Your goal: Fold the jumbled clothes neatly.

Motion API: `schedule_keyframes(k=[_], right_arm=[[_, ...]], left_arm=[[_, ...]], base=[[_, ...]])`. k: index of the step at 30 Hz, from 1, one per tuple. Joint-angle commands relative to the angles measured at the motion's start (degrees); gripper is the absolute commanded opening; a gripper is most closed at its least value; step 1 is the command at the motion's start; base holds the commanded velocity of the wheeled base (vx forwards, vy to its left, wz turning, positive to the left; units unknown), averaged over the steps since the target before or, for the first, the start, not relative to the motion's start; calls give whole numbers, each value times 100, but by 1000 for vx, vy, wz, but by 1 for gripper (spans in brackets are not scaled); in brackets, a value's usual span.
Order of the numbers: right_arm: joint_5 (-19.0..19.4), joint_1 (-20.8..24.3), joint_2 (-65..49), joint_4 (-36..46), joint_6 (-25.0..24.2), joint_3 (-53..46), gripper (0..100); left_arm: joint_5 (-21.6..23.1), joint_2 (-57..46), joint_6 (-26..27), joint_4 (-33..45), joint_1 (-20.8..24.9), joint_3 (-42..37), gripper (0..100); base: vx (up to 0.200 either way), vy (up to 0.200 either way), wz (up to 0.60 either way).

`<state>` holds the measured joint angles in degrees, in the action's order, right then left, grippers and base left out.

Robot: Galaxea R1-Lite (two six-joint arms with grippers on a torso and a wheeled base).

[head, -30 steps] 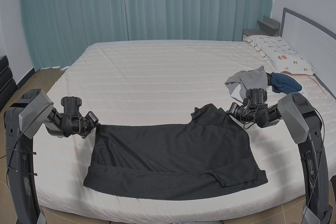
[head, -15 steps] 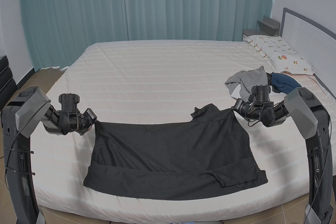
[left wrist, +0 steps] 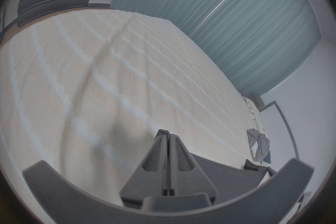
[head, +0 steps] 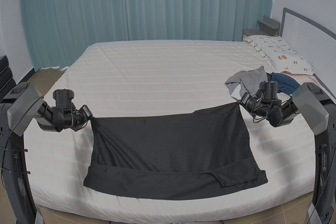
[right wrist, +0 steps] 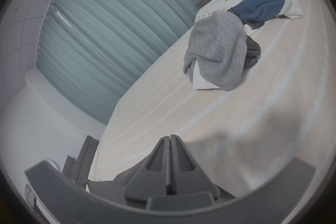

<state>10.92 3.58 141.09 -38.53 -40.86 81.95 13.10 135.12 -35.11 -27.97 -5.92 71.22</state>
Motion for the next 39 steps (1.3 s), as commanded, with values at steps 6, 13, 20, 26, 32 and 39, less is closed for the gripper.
schedule_keyframes(k=[6, 13, 20, 26, 32, 39], right_arm=[[-46, -77, -240, -102, 17, -337, 0], [147, -121, -381, -84, 35, -680, 0], [349, -183, -583, -49, 26, -759, 0], [411, -191, -653, -102, -1, -847, 0], [411, -183, -653, -49, 17, -891, 0], [516, -191, -794, -5, 43, -1163, 0]], left_arm=[[34, -241, 145, -51, -5, -134, 0], [122, -425, 145, -25, -14, -152, 0], [131, -504, 171, -7, -58, -249, 0], [131, -504, 180, -25, -58, -275, 0], [131, -504, 180, -7, -58, -293, 0], [140, -566, 250, 19, -58, -389, 0]], base=[[0, 0, 0], [0, 0, 0], [0, 0, 0], [0, 0, 0], [0, 0, 0], [0, 0, 0]])
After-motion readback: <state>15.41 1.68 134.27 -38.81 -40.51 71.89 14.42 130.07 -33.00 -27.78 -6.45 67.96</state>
